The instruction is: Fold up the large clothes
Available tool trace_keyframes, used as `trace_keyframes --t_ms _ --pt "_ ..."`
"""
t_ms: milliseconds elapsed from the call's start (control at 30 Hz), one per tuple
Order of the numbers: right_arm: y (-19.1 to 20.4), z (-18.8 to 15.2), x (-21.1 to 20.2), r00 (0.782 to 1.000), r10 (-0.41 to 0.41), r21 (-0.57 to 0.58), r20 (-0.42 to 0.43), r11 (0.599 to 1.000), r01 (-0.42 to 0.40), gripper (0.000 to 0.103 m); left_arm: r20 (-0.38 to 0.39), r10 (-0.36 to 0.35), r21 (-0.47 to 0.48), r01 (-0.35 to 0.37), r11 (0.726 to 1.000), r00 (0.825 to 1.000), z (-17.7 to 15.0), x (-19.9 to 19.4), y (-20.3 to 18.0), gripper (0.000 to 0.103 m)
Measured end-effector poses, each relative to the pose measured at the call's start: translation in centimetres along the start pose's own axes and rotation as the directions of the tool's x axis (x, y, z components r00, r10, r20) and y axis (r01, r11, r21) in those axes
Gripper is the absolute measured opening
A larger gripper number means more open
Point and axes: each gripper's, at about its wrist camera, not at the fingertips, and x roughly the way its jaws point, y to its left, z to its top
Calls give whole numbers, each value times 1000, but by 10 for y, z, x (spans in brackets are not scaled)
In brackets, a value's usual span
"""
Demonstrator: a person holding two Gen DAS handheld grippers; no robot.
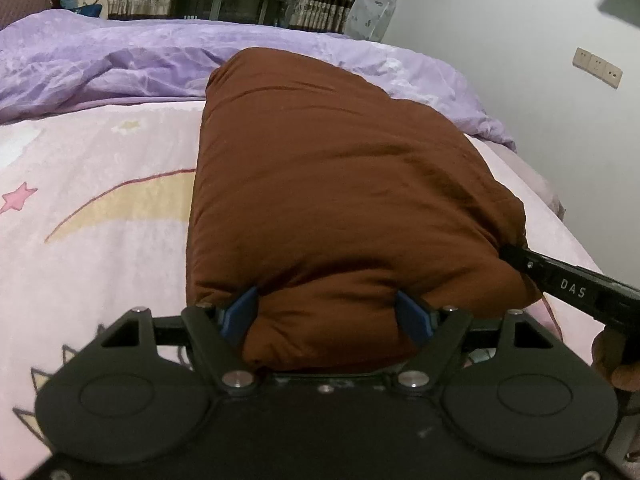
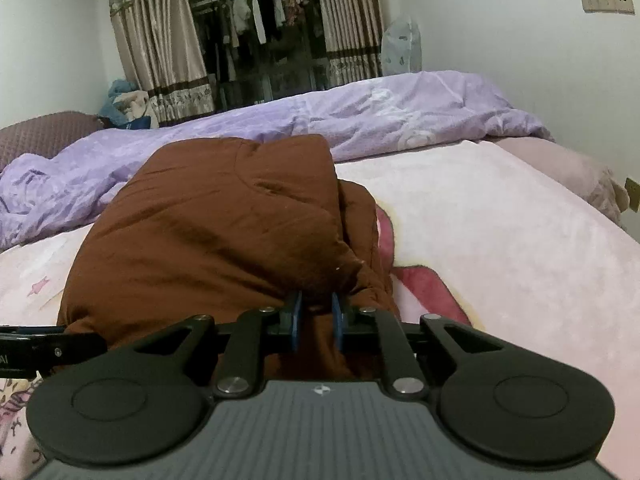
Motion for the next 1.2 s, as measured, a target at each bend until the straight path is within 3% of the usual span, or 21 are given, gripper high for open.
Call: trace_keyframes --t_ms 233,367,700,867,933,1000,1067,1200 --pt "-1 7 -9 1000 9 14 -10 1000 -9 16 17 11 -3 -11 1000 1000 4 -13 3 78" --pt "0 17 -30 1000 10 2 27 1000 -10 23 23 27 -24 -26 999 999 2 -29 12 76" --pt "-5 2 -10 1000 15 27 -22 1000 -14 21 -43 30 -57 -33 998 999 -6 -2 25 79" --pt "-7 9 -15 999 37 14 -37 999 -37 24 -43 -10 -62 8 998 999 0 -10 32 79" --pt "-14 20 -20 996 90 40 -29 995 -88 40 -52 -49 -100 44 994 997 7 -14 41 79" --pt "-27 33 -27 980 198 93 2 976 -197 82 -58 -83 -142 74 987 995 15 -16 53 79" --pt "-40 43 -28 967 249 144 45 957 -253 92 -37 -95 -167 87 982 995 23 -18 64 78" --pt "-74 62 -4 948 317 267 40 910 -316 94 16 -113 -229 114 967 993 40 -18 91 77"
